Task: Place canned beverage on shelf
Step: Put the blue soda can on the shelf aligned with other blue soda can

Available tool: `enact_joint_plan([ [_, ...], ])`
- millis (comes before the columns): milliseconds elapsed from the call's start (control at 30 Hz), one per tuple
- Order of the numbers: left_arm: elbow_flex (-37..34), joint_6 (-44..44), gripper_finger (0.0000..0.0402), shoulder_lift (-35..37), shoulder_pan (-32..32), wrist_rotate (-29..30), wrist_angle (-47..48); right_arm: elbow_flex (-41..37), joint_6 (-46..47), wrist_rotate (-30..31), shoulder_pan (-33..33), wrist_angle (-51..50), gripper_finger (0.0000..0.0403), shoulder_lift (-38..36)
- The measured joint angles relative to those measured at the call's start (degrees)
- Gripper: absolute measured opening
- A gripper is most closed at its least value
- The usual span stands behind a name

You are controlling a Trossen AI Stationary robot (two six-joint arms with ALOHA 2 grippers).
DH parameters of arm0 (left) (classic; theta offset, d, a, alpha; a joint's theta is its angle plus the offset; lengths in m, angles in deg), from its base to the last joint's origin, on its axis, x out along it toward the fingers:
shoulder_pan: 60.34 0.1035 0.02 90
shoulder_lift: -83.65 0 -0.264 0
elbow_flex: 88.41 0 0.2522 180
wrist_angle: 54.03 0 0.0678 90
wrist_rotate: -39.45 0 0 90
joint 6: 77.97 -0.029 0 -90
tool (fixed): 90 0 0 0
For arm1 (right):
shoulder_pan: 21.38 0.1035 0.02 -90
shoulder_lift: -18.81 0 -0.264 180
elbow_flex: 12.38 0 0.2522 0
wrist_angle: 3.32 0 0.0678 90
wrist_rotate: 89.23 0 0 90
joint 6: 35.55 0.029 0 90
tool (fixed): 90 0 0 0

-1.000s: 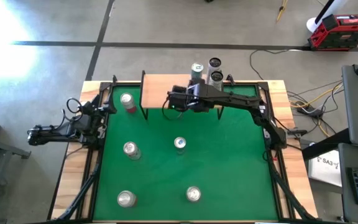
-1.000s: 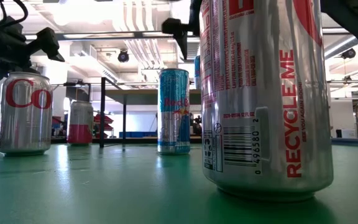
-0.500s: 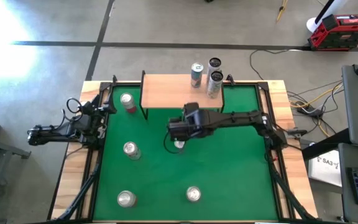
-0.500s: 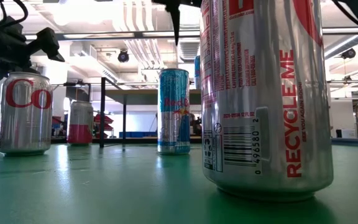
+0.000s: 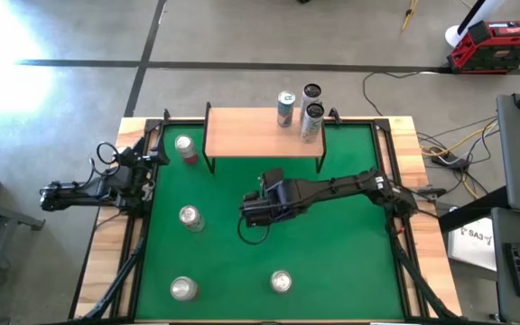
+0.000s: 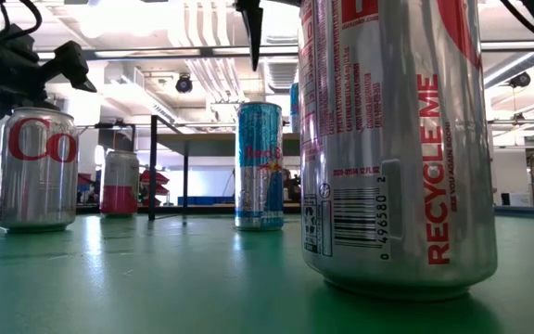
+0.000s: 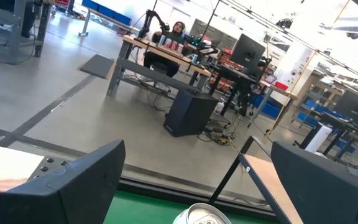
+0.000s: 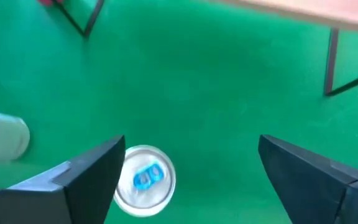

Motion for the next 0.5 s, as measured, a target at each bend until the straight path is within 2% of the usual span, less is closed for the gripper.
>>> enact_joint_plan([
  [133, 0.00, 0.00, 0.0389, 0.01, -0.01, 0.00, 0.02, 0.00, -0.72, -0.75, 1.46, 0.45, 0.0383, 1.59],
  [500, 0.01, 0.00, 0.0389, 0.00, 0.00, 0.00, 0.01, -0.29, -2.38, -0.55, 4.70, 5.69, 0.0385, 2.77],
])
